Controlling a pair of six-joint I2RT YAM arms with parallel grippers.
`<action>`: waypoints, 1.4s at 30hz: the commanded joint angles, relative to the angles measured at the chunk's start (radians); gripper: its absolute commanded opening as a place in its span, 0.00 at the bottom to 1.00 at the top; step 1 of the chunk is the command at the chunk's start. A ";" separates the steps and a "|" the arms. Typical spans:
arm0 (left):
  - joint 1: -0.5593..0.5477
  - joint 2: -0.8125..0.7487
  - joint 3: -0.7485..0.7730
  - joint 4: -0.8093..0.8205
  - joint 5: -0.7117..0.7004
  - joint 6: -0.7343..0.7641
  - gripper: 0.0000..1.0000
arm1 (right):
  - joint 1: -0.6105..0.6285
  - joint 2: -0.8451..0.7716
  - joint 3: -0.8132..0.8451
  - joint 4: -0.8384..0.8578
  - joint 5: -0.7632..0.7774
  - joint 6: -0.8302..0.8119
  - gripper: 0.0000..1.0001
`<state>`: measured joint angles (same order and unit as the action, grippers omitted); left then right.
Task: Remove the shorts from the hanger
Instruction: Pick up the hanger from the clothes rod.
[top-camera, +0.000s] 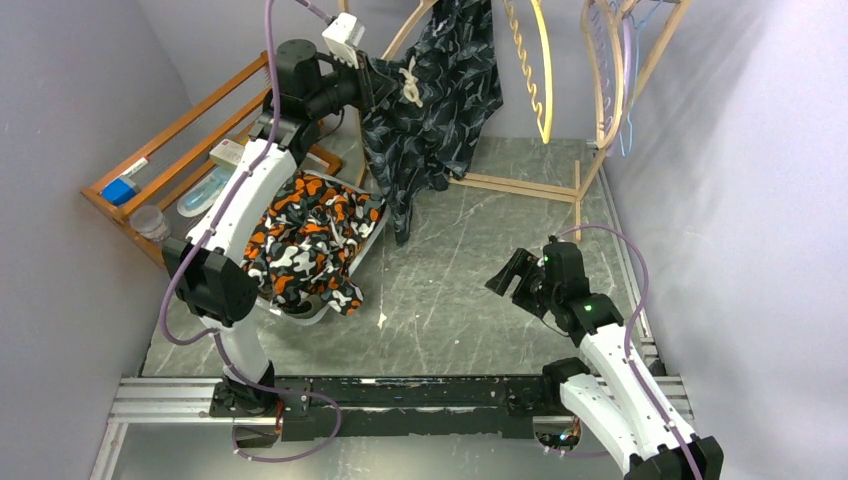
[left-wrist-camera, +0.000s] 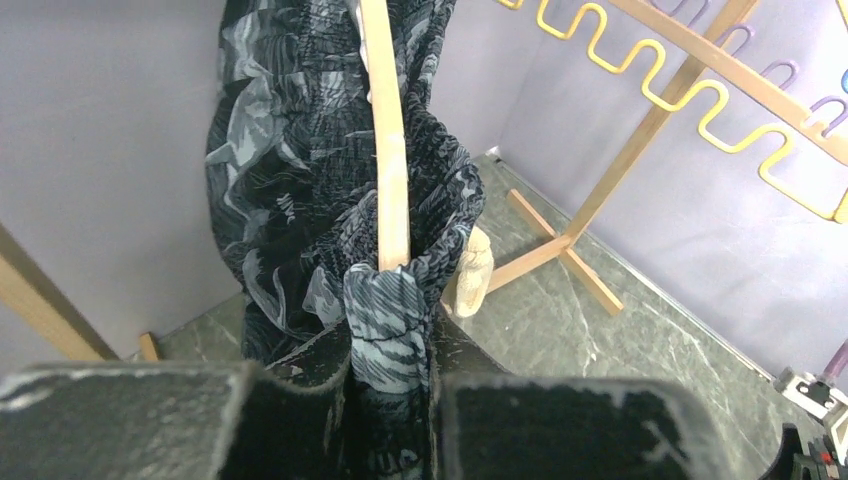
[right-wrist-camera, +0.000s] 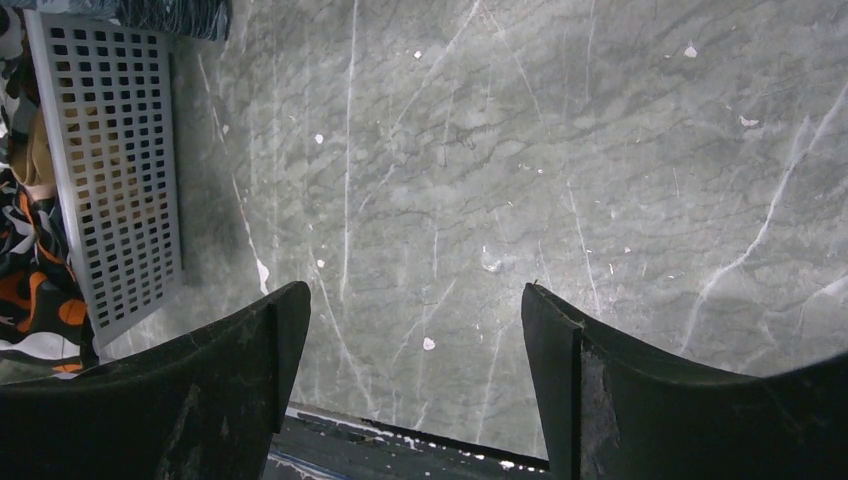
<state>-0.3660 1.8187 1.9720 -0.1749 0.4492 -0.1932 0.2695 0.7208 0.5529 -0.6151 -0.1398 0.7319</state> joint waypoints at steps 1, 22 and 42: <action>-0.057 -0.050 -0.022 0.250 -0.098 0.008 0.07 | -0.002 0.000 -0.006 -0.018 -0.003 0.006 0.81; -0.247 -0.192 -0.199 0.478 -0.454 0.308 0.07 | -0.002 0.018 -0.031 -0.005 0.001 0.001 0.81; -0.254 -0.218 0.004 0.051 -0.465 0.307 0.07 | -0.002 0.043 -0.052 0.022 -0.019 0.011 0.81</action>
<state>-0.6125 1.6962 1.9083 -0.2028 0.0029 0.1383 0.2691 0.7616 0.5137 -0.6136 -0.1467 0.7376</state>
